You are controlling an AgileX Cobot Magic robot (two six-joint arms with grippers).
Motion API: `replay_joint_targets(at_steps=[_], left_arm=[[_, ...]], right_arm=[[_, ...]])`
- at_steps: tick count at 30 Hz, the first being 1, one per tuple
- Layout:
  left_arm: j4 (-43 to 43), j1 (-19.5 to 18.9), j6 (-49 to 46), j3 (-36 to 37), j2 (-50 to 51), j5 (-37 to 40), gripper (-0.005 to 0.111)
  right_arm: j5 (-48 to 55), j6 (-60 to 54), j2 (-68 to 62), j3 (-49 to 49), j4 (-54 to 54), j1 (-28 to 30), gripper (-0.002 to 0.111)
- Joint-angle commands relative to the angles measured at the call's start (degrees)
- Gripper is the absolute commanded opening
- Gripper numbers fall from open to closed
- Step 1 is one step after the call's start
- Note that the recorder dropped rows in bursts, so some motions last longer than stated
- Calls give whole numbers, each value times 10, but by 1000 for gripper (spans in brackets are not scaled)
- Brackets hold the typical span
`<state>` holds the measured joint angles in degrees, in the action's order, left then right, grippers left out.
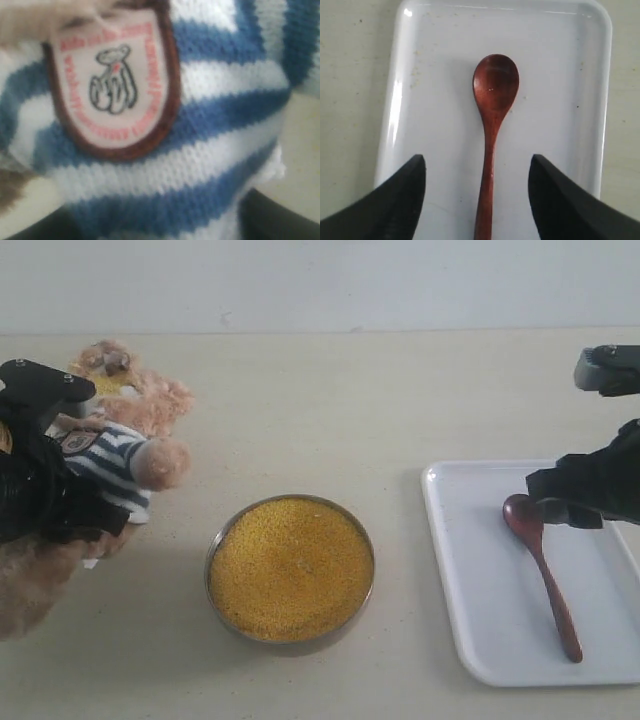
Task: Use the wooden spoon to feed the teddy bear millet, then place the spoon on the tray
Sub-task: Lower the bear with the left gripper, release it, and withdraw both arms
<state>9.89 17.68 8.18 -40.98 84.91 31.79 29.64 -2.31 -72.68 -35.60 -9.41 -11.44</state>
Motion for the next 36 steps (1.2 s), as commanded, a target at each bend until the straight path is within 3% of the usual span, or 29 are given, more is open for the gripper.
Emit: replay_joint_targets(at_steps=[1, 8, 11, 14, 19, 24, 36], left_arm=[[0, 3, 58, -9, 16, -33, 4], [0, 3, 87, -46, 88, 9, 4], [-3, 3, 91, -63, 103, 31, 13], [-5, 3, 91, -74, 103, 46, 33], [-30, 3, 91, -95, 103, 72, 77], [-34, 3, 91, -111, 101, 92, 100], [-34, 3, 91, -156, 34, 160, 102]], right_arm=[[27, -5, 60, -4, -1, -27, 57], [27, -6, 88, -4, 8, -69, 57], [26, -6, 87, -4, 10, -70, 57], [22, -7, 87, -4, 8, -70, 57], [18, -7, 87, -4, -1, -70, 57], [17, -7, 87, -4, -4, -70, 57], [16, -26, 87, -4, -25, -70, 57]])
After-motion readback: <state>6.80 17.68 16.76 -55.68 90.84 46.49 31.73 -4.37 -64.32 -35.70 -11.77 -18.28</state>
